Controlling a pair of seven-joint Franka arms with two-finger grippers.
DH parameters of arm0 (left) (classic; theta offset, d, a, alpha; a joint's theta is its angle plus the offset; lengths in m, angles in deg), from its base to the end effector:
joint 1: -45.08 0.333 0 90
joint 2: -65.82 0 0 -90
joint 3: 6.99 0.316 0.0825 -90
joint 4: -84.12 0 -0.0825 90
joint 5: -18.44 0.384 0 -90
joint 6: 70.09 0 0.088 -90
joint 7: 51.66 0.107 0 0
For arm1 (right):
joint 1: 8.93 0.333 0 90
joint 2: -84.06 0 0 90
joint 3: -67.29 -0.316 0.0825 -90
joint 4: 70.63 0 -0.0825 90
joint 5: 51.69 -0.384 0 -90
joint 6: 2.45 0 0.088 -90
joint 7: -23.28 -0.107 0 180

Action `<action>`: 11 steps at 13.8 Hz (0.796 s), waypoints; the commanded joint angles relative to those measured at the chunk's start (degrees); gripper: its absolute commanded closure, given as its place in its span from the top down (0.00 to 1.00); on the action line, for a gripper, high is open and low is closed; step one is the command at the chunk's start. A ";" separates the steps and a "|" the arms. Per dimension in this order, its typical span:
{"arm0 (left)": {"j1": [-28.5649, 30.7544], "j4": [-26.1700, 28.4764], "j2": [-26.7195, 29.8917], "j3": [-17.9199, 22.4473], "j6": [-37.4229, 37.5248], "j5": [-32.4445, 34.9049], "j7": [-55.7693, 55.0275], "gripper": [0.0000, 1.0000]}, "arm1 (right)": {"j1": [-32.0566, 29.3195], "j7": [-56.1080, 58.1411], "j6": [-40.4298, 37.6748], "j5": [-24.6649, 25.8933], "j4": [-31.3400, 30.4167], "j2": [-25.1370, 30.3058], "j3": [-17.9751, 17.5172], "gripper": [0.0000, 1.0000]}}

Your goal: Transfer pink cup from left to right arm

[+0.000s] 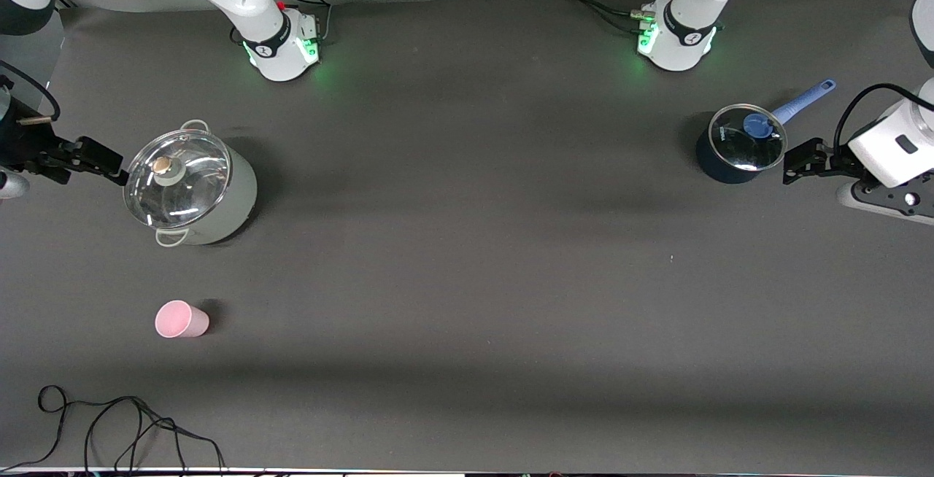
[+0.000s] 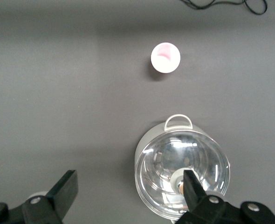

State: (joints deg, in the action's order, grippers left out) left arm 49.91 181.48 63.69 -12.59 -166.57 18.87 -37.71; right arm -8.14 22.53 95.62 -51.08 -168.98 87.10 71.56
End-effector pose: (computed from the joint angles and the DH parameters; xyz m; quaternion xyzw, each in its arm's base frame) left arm 0.5687 -0.0061 0.5524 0.9914 -0.1286 -0.0262 0.0011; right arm 0.5476 -0.0353 0.5968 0.9990 -0.0363 0.0239 0.0039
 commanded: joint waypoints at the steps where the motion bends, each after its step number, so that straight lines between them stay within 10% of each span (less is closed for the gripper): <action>1: 0.97 0.55 0.72 -0.64 1.90 -0.60 0.55 1.00 | 0.09 -0.84 -0.42 0.26 4.31 -2.95 0.30 1.00; 11: 0.44 -10.78 -2.79 -0.73 12.62 -0.25 -0.42 1.00 | -1.84 -3.30 -0.95 0.18 3.52 -1.29 -2.42 1.00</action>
State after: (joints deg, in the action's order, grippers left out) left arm 50.19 175.15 63.27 -12.66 -157.56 18.85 -37.75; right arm -9.35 20.46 95.41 -51.08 -165.80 85.43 70.58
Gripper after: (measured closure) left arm 0.000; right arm 0.000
